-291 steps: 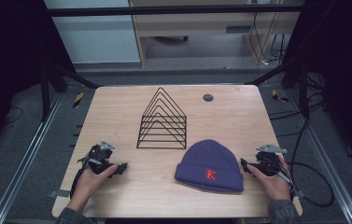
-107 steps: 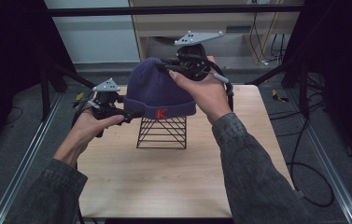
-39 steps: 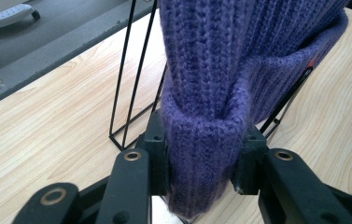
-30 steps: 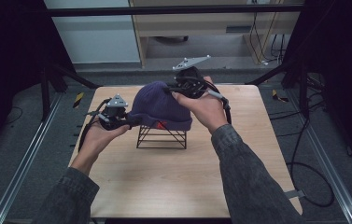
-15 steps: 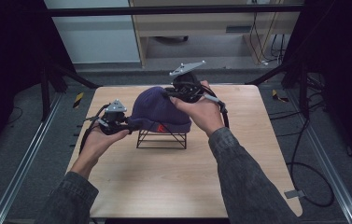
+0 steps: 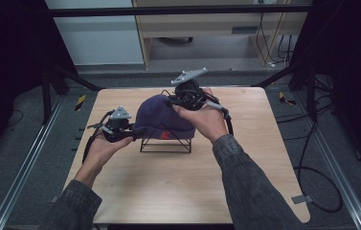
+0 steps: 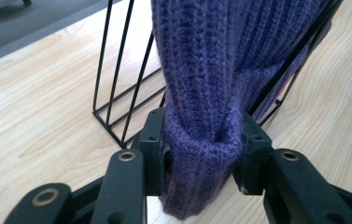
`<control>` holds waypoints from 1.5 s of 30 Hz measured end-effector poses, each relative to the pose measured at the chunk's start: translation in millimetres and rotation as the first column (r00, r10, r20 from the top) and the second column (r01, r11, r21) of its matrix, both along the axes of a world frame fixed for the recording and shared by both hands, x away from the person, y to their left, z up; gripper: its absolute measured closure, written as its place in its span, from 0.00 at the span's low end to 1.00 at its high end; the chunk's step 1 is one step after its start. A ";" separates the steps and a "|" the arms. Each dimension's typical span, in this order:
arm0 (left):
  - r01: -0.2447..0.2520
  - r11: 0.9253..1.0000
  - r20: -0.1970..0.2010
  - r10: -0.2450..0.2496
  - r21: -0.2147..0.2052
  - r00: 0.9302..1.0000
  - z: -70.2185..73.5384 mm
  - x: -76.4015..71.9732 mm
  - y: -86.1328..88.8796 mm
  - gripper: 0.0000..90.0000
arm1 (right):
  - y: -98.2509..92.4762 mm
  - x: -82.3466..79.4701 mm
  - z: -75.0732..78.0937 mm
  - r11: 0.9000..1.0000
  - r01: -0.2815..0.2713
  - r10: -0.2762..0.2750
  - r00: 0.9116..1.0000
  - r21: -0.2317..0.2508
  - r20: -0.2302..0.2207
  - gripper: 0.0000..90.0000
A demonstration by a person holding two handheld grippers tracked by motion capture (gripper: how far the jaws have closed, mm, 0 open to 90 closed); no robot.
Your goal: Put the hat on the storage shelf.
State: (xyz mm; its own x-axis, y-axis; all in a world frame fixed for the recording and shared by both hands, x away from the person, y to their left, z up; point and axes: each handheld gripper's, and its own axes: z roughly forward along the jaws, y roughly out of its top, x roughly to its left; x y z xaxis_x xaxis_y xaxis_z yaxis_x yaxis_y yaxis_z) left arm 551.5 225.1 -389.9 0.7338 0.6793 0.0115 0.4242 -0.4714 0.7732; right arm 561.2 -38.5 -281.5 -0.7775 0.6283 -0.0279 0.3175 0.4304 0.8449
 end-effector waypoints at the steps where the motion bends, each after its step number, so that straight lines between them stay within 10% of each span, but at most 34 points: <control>1: -0.001 1.000 -0.004 0.001 0.001 1.000 -1.3 0.0 0.0 0.69 | 0.3 -0.7 -2.2 1.000 0.001 -0.001 1.000 -0.006 -0.005 0.88; 45: -0.011 0.999 -0.052 0.013 0.034 0.999 -34.6 -6.0 6.7 0.70 | 4.9 1.8 -46.9 0.997 -0.014 0.007 0.996 -0.079 -0.090 0.88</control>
State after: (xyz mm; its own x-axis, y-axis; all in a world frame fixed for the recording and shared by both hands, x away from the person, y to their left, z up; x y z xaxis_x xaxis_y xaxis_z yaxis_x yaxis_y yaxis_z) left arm 545.5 231.8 -424.5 0.7255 0.6882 -0.0034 0.4692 -0.4911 0.7339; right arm 563.0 -33.6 -328.4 -0.7858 0.6184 -0.0073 0.3854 0.4989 0.7762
